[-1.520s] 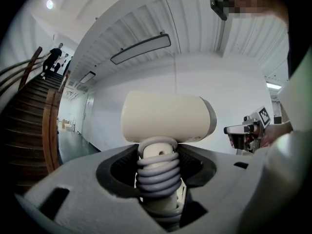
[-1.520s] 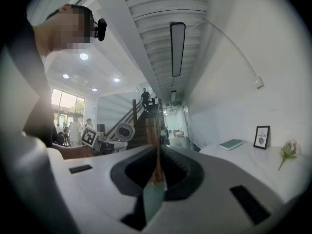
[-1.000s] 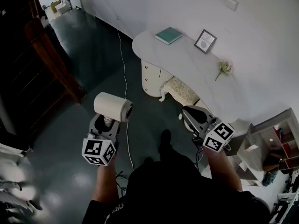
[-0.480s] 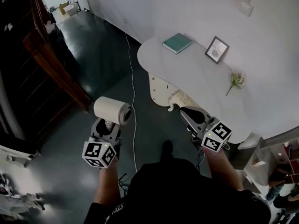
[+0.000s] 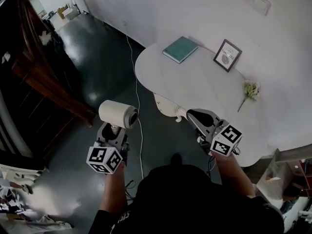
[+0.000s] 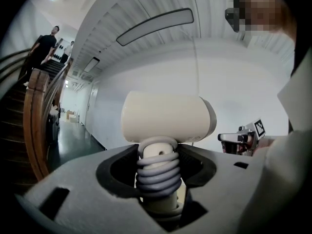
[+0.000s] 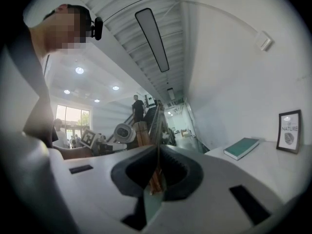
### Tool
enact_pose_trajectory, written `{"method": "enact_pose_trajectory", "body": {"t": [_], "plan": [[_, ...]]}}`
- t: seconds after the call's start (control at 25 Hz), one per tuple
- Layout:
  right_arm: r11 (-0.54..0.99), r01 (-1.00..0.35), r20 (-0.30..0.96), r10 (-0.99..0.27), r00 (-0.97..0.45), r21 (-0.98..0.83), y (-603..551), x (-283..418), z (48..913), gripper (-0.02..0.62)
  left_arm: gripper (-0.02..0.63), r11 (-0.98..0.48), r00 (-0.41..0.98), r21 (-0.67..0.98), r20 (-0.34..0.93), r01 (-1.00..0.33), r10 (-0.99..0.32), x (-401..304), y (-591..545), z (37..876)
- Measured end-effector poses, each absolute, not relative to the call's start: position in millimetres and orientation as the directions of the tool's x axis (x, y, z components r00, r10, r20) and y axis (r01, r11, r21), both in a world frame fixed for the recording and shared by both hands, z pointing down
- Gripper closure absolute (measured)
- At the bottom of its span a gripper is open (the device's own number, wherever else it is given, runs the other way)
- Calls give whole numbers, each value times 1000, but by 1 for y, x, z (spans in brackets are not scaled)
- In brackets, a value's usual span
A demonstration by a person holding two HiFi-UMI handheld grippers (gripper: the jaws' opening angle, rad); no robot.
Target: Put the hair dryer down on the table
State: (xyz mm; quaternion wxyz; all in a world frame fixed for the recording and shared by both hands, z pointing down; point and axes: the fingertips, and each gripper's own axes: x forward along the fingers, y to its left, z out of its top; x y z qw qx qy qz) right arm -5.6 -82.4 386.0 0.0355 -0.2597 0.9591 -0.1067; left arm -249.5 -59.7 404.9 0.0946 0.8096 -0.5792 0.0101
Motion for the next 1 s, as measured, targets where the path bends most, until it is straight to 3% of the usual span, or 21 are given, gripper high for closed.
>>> {"method": "enact_pose_trajectory", "body": {"t": [0.48,1.0], "plan": [[835,-491,-12,-509,-860,-248,-144,20,398,577,374,-329,346,136,136,-935,-928,-219,-130,400],[794,-568,38,-575,-818,-214,-242,-7,395,577,374,-409,429,162,119,-898,-895,-243,-253,414]]}}
